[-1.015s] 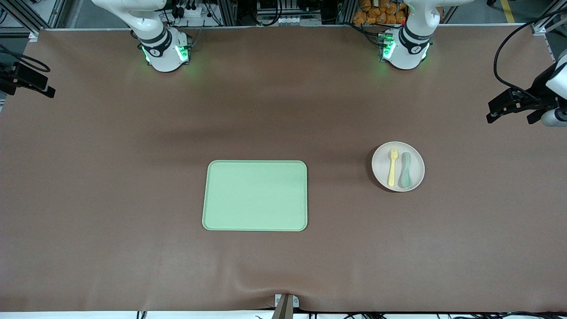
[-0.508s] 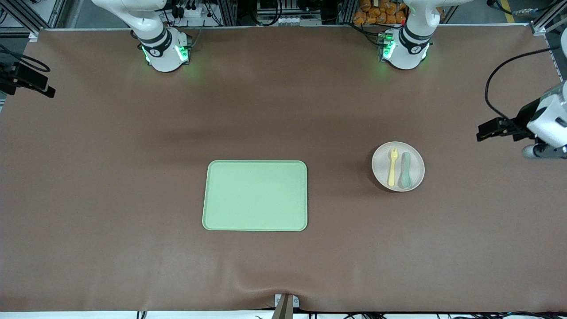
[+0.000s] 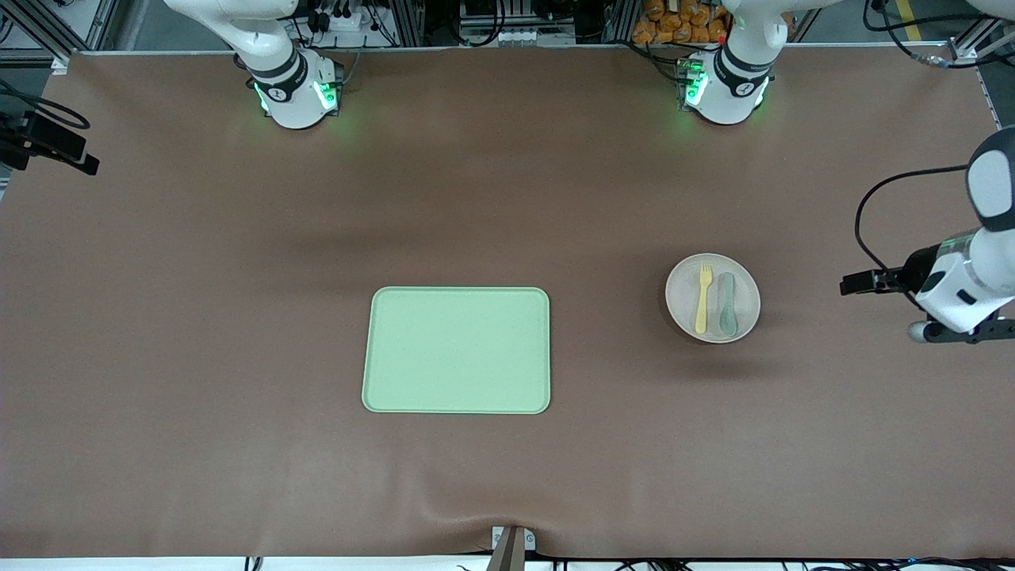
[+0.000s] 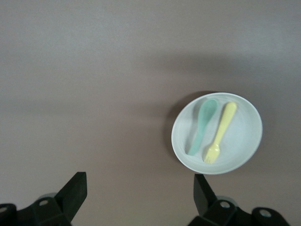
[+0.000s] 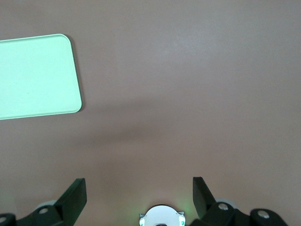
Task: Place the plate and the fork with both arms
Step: 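Move the left gripper toward the white plate's rim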
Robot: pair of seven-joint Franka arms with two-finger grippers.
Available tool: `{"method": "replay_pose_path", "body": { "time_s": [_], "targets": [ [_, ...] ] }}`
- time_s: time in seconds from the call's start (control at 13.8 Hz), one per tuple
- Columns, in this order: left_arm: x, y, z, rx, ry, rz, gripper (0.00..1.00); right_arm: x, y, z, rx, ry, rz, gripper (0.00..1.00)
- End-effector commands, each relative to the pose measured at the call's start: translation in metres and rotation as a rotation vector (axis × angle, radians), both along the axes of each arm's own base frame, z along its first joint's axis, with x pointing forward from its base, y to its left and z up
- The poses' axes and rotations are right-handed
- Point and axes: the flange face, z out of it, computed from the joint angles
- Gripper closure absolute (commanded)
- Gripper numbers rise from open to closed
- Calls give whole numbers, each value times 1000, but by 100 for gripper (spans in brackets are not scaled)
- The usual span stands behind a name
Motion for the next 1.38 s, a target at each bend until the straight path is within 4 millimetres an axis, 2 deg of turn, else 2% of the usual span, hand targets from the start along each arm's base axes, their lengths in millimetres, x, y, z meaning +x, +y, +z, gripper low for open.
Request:
{"method": "replay_pose_path", "body": {
  "time_s": [0.0,0.07,0.22,0.51,0.73,0.94,1.31],
  "targets": [
    [12,0,-31,20,-3,-22,0,-6,0,2,7,0,-13,0],
    [13,7,-43,21,6,-14,0,-6,0,2,7,0,-15,0],
    [13,2,-65,6,31,-13,0,-6,-1,2,7,2,-15,0],
    [2,-3,-102,-4,12,-14,0,-6,0,2,7,2,-13,0],
    [-9,-20,-130,-39,-7,-16,0,-5,-3,1,7,2,-18,0],
    [-32,-23,-173,-50,-35,-71,0,-6,-3,2,7,2,-19,0],
    [-50,-28,-197,-116,-14,-109,0,-5,-5,1,7,3,-22,0]
  ]
}}
